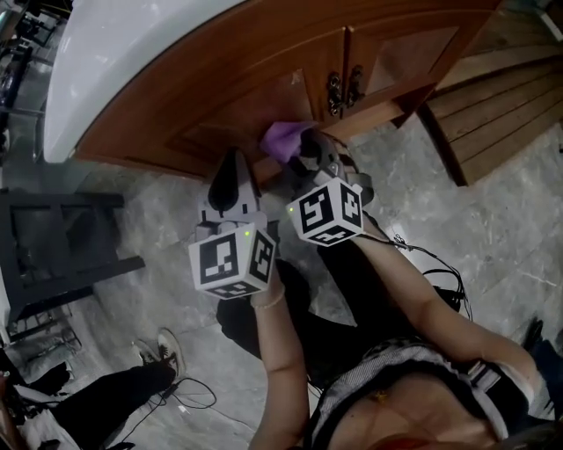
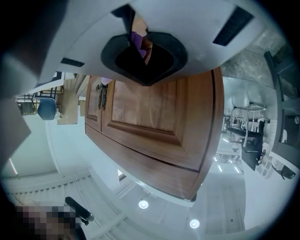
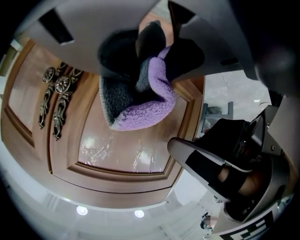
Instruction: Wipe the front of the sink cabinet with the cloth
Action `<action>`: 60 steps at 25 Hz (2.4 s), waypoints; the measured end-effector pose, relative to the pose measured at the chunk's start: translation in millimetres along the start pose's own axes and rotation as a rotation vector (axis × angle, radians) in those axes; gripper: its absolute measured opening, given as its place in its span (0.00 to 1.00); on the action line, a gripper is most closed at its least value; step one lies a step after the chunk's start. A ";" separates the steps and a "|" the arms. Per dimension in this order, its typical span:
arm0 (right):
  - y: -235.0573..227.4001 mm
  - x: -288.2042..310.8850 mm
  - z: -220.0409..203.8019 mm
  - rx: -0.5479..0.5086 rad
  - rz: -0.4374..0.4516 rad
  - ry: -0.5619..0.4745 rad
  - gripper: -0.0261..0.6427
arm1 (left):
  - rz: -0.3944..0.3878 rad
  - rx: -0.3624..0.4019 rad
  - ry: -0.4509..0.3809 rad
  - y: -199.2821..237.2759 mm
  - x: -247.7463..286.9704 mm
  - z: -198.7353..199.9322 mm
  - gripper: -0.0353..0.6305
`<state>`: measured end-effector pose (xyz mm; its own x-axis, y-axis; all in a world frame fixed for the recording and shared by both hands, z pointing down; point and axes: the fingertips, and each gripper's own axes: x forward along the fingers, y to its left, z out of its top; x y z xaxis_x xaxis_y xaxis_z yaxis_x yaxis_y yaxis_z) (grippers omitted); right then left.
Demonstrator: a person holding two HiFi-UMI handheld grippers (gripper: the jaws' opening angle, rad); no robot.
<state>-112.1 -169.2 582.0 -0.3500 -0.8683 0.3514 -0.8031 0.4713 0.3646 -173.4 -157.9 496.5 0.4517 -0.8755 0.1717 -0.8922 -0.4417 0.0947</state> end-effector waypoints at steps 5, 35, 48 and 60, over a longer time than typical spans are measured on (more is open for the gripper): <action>-19.4 -6.9 -11.4 0.012 -0.034 0.019 0.32 | -0.031 0.013 0.021 -16.1 11.4 -6.3 0.06; -41.2 -15.2 -27.9 -0.084 -0.009 0.073 0.30 | 0.030 0.110 -0.001 -37.0 -17.1 9.2 0.05; -67.5 -83.2 18.3 0.090 0.125 0.020 0.30 | -0.183 0.089 0.038 -59.8 20.7 21.1 0.05; -163.1 -123.7 56.5 0.212 0.089 -0.176 0.30 | -0.222 0.114 0.045 -141.2 51.9 37.0 0.05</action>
<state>34.9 -147.4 430.4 -0.4873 -0.8471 0.2120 -0.8417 0.5203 0.1444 -24.2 -148.2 455.8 0.6343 -0.7461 0.2025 -0.7649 -0.6437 0.0242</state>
